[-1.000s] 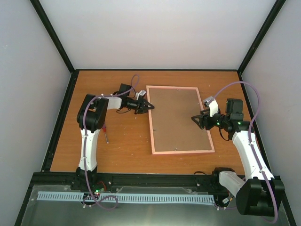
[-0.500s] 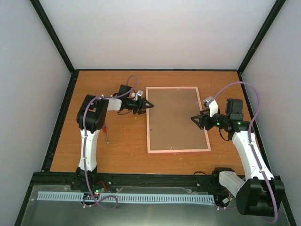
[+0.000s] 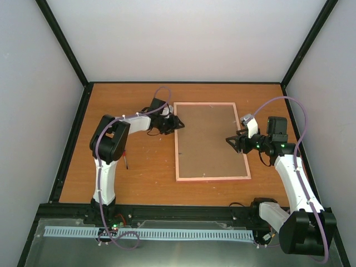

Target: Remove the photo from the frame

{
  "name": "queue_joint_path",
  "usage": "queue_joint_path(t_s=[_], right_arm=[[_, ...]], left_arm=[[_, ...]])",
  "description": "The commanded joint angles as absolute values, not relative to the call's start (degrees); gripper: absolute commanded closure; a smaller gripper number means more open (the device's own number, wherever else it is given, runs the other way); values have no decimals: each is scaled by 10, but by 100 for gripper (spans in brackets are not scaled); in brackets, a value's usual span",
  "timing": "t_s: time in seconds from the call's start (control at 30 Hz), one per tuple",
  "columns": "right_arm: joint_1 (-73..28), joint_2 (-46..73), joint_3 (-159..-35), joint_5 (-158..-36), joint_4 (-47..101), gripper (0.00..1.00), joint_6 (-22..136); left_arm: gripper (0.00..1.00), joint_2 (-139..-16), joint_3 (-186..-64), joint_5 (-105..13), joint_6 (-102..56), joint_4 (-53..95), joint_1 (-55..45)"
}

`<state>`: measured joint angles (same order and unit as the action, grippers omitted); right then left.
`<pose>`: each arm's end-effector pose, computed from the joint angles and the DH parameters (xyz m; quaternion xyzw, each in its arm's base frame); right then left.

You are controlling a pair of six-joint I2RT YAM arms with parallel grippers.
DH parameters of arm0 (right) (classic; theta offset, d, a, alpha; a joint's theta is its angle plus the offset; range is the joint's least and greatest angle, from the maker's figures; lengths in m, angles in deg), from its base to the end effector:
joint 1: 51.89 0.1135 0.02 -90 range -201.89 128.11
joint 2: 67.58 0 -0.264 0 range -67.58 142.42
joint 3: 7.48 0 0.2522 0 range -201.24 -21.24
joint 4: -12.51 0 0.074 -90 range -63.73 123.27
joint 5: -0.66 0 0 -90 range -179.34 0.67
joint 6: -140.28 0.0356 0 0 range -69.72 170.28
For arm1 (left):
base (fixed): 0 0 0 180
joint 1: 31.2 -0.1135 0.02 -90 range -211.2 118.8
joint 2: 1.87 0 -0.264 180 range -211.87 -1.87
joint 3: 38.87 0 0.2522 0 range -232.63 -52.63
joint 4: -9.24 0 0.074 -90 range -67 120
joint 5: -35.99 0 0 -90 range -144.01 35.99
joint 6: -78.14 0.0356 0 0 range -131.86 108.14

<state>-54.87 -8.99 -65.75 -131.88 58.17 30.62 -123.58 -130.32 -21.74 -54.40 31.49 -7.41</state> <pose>0.2052 0.0134 0.2653 -0.2598 0.8351 0.2612 0.4085 0.3949 -0.1949 0.1284 -0.0601 0.9121 -0.3892 0.1144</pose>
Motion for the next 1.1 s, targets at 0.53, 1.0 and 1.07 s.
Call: queue_joint_path(t_s=[0.53,1.0,1.07], right_arm=[[-551,-114,-653,-1334,577,31,297],[-551,-129,-650,-1323,580,30,288],[-551,-134,-646,-1316,578,30,283]], left_arm=[[45,-1327,-1531,-364,-476,474,54],[34,-1070,-1362,-517,-410,473,50],[5,-1000,-1306,-533,-397,470,42]])
